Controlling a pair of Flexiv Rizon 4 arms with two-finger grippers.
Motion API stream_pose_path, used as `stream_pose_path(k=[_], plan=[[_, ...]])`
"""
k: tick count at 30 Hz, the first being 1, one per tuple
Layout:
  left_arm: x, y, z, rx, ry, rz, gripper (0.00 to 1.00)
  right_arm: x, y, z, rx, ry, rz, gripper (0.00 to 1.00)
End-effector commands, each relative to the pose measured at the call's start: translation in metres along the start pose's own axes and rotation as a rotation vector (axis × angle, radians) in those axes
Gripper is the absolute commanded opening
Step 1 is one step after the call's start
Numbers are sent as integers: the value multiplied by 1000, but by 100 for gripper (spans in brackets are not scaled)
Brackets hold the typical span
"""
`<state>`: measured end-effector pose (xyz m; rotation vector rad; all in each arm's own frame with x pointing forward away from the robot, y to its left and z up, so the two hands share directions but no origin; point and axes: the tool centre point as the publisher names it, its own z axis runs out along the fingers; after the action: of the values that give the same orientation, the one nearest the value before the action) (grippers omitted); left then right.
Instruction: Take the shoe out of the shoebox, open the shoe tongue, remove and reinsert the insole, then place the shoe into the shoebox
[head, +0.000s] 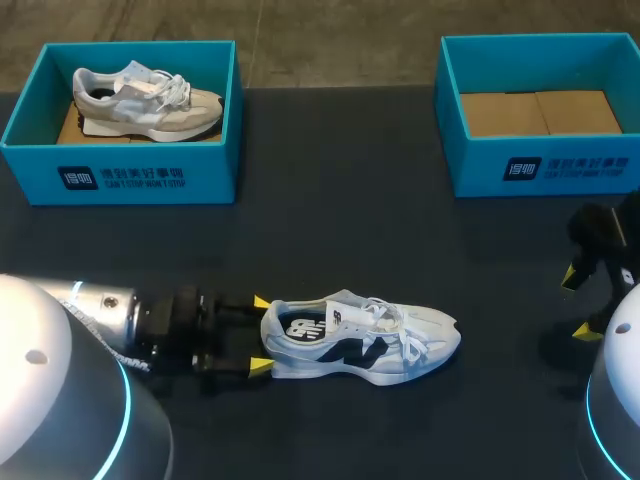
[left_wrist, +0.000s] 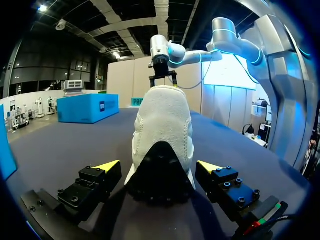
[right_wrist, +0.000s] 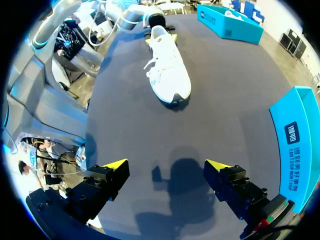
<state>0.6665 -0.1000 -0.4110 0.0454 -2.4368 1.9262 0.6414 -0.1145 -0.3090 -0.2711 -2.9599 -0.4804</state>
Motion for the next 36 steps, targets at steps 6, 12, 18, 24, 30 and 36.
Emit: stream_pose_path(k=[6,12,18,24,30,36], plan=[[3,2,18,4,25,-3,100,1,0,0,2,-2,0,100],[4,2,26,11,34,-2,100,1,0,0,2,-2,0,100],[4,1,35,17,42,-8,100,1,0,0,2,-2,0,100],[4,3,42,27,52,-16,100,1,0,0,2,-2,0,100],[6,2,48,35,63,-20,100,1,0,0,2,-2,0,100],[6,2,54,39,64,-27,100,1,0,0,2,-2,0,100]])
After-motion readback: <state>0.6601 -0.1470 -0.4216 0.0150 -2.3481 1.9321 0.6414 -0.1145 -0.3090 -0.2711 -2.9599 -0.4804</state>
